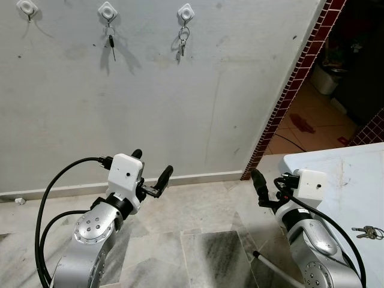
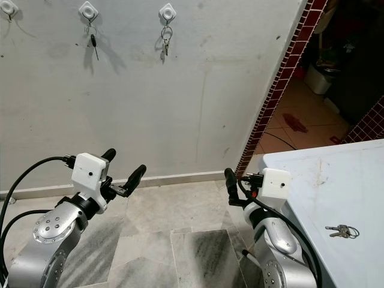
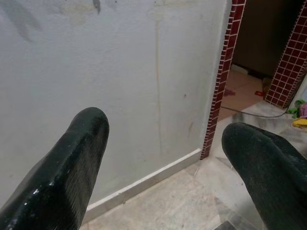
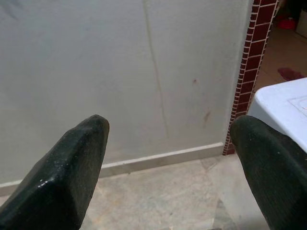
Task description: Hang keys on a hook
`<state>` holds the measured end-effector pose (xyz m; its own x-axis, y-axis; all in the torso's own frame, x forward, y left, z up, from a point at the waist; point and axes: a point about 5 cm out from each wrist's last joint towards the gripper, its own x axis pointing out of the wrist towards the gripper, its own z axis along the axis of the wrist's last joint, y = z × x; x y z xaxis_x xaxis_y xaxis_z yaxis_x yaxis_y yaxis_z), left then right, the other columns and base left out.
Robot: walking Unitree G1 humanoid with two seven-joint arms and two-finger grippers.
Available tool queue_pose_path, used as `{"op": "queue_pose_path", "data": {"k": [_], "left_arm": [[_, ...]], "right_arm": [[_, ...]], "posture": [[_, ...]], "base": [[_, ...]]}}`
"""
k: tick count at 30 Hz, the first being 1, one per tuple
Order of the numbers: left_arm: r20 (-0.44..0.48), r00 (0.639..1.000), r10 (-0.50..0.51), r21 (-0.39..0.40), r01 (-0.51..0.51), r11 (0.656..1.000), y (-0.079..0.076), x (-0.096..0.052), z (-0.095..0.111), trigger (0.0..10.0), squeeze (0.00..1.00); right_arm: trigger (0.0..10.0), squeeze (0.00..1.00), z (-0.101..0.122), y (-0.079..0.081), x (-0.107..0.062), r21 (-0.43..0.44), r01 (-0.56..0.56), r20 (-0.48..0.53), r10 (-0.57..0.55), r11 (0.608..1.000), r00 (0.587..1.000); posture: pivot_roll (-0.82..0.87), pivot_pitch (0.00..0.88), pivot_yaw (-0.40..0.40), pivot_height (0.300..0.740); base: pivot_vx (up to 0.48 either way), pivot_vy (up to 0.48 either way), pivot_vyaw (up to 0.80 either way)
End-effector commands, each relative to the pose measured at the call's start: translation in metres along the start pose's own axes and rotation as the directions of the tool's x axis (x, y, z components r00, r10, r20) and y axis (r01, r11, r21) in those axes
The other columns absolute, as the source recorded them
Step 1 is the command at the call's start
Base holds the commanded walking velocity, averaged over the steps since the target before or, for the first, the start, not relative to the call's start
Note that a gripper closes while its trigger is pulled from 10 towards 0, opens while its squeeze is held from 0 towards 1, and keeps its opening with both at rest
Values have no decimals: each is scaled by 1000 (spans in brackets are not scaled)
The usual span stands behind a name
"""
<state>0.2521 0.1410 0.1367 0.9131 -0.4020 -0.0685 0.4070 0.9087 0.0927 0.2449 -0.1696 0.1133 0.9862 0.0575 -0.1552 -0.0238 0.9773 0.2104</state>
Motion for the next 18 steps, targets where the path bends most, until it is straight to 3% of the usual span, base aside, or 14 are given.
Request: {"op": "queue_pose_path", "data": {"k": [1, 3, 18], "left_arm": [[-14, 1000, -8, -7, 8, 1000, -1, -1, -2, 10000, 0], [-15, 1000, -9, -8, 9, 1000, -1, -1, -2, 10000, 0], [-11, 1000, -17, -7, 17, 1000, -2, 1, -1, 10000, 0]], "right_arm": [[10000, 0, 2, -3, -1, -6, 10, 15, -10, 1000, 1000], [10000, 0, -1, -2, 0, -14, 6, -13, -7, 1000, 1000], [10000, 0, -2, -1, 1, -4, 11, -18, -11, 1000, 1000]], "posture": [[132, 35, -80, 740], [132, 35, -80, 740], [135, 30, -75, 740]], "base": [[0, 0, 0], [0, 0, 0], [0, 0, -780]]}}
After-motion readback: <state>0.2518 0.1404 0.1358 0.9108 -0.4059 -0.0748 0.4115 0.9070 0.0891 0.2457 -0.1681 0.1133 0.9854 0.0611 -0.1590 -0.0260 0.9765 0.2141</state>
